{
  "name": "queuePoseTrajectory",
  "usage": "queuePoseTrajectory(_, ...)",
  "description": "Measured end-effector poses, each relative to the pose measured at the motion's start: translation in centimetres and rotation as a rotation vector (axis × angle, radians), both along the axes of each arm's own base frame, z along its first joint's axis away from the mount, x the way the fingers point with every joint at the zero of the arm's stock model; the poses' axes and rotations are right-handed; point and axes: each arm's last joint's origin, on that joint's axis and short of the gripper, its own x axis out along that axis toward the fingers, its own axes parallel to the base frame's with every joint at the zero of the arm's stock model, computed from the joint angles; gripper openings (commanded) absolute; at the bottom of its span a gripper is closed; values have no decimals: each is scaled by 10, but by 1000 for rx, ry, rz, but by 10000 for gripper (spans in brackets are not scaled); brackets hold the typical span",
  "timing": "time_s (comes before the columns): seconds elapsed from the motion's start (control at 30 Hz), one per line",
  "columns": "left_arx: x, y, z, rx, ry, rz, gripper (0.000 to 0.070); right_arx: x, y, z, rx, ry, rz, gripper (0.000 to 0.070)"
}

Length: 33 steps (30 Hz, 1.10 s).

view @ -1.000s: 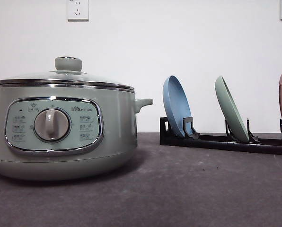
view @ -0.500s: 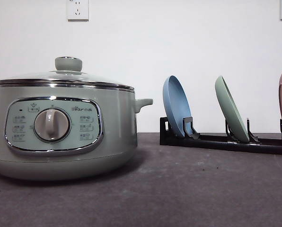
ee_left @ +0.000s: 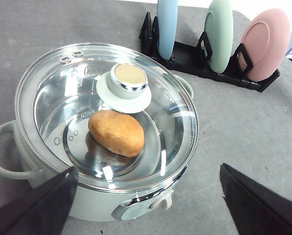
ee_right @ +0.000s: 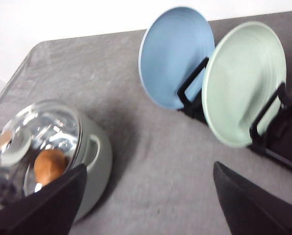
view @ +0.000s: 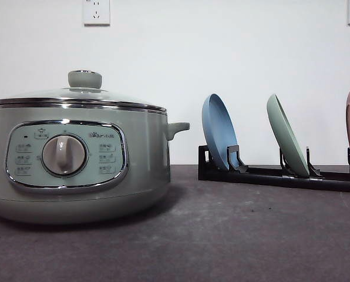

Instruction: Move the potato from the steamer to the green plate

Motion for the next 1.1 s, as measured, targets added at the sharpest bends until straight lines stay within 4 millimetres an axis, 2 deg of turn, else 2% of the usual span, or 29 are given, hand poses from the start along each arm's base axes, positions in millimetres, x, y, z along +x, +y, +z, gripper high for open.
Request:
queuePoseTrajectory(0.27, 0, 0, 0, 0, 0, 0, 595, 81, 15, -6, -31, 55, 18, 520)
queuePoseTrajectory(0.4, 0, 0, 0, 0, 0, 0, 595, 113, 25, -15, -58, 56, 14, 520)
queuePoseTrajectory(0.53, 0, 0, 0, 0, 0, 0, 595, 138, 34, -33, -86, 75, -5, 519)
queuePoseTrajectory(0.67, 0, 0, 0, 0, 2, 0, 595, 157, 39, -53, -113, 100, -25, 519)
queuePoseTrajectory(0.87, 0, 0, 0, 0, 3, 0, 595, 175, 43, -74, -153, 127, -61, 518)
queuePoseTrajectory(1.0, 0, 0, 0, 0, 3, 0, 595, 184, 45, -89, -165, 149, -68, 450)
queuePoseTrajectory(1.1, 0, 0, 0, 0, 3, 0, 595, 191, 47, -99, -169, 171, -64, 431)
